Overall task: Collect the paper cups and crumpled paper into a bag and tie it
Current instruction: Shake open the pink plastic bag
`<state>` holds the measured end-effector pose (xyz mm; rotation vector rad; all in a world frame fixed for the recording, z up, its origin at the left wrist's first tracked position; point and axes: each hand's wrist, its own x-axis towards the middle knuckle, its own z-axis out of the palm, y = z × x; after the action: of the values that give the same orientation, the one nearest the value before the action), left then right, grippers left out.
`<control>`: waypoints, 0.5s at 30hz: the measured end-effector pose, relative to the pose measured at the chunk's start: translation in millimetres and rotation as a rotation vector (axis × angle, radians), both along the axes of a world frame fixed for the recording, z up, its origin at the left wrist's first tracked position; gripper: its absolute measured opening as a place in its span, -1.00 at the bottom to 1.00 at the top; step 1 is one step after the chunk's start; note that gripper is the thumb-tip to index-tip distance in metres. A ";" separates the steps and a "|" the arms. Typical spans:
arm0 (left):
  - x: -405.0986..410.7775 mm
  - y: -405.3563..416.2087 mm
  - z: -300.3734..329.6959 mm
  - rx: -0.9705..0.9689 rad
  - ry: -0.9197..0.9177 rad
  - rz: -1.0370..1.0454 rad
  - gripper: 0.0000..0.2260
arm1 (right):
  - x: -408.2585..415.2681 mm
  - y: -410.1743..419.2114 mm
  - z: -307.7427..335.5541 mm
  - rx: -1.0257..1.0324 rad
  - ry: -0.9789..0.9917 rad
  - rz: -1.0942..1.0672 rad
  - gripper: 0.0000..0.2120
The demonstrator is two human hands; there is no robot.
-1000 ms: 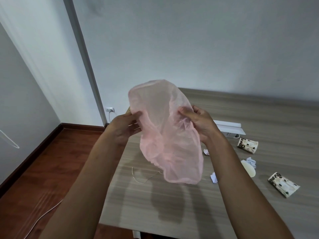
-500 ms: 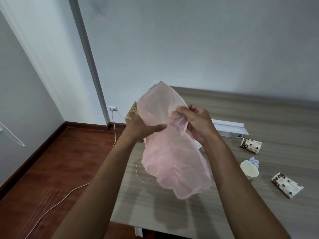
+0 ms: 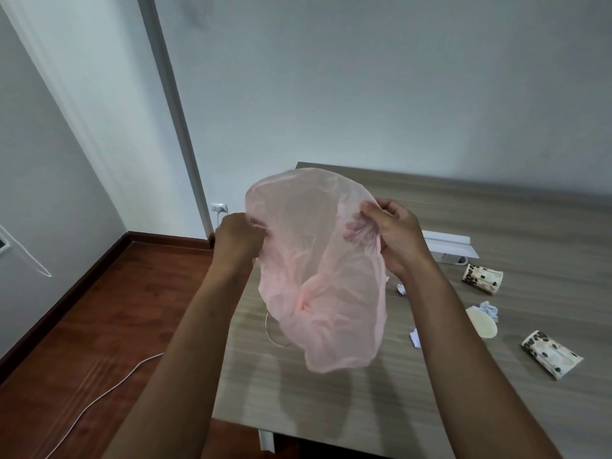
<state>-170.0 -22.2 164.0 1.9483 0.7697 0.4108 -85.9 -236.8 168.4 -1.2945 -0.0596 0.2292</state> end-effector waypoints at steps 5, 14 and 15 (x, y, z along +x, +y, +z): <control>5.9 0.1 4.8 -0.636 -0.091 -0.011 -0.86 | -1.9 -4.9 1.5 -0.028 0.015 -0.005 -0.95; -9.2 37.4 11.5 -0.425 -0.068 -0.210 -0.89 | 5.5 -39.3 6.9 0.222 0.358 0.188 -0.95; -13.4 45.0 13.0 -0.454 -0.057 -0.253 -0.92 | 7.2 -44.6 6.4 0.208 0.376 0.214 -0.92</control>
<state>-183.4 22.8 177.0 1.5710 0.5161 0.1221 -78.6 -281.4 174.8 -1.0204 0.0977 0.6303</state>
